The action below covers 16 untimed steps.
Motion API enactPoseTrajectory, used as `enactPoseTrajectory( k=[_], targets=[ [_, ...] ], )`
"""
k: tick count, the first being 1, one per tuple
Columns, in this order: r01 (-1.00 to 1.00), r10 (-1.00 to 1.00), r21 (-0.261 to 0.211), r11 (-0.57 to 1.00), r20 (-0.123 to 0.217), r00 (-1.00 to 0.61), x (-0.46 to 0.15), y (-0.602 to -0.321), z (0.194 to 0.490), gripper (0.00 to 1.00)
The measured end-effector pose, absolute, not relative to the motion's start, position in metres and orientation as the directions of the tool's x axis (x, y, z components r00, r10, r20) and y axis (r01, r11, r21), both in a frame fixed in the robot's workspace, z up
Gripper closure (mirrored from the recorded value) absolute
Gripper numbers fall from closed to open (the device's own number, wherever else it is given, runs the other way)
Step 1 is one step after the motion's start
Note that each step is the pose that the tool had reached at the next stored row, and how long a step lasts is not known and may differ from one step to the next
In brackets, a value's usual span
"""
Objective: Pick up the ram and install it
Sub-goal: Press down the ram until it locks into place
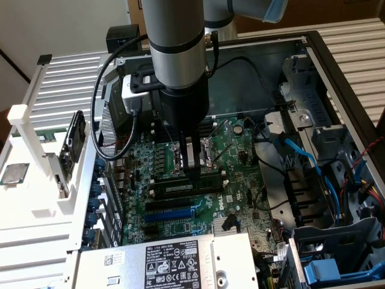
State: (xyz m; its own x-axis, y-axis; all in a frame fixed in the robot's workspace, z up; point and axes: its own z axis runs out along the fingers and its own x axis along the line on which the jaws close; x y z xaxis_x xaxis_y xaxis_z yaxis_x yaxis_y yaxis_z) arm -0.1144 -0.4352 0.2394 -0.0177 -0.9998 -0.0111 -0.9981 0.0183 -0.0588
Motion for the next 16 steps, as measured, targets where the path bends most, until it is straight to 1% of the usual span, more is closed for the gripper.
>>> enactPoseTrajectory(
  k=[9, 10, 11, 16],
  targets=[
    [-0.998, -1.0, -0.059, 0.018, -0.011, -0.018, -0.1144, -0.4352, 0.2395, 0.8],
    [-0.998, -1.0, -0.059, 0.018, -0.011, -0.018, -0.1145, -0.4352, 0.2395, 0.82],
    [-0.998, -1.0, -0.059, 0.018, -0.011, -0.018, -0.1145, -0.4353, 0.2395, 0.89],
    [-0.998, -1.0, -0.059, 0.018, -0.011, -0.018, -0.1145, -0.4352, 0.2395, 0.9]
  ],
)
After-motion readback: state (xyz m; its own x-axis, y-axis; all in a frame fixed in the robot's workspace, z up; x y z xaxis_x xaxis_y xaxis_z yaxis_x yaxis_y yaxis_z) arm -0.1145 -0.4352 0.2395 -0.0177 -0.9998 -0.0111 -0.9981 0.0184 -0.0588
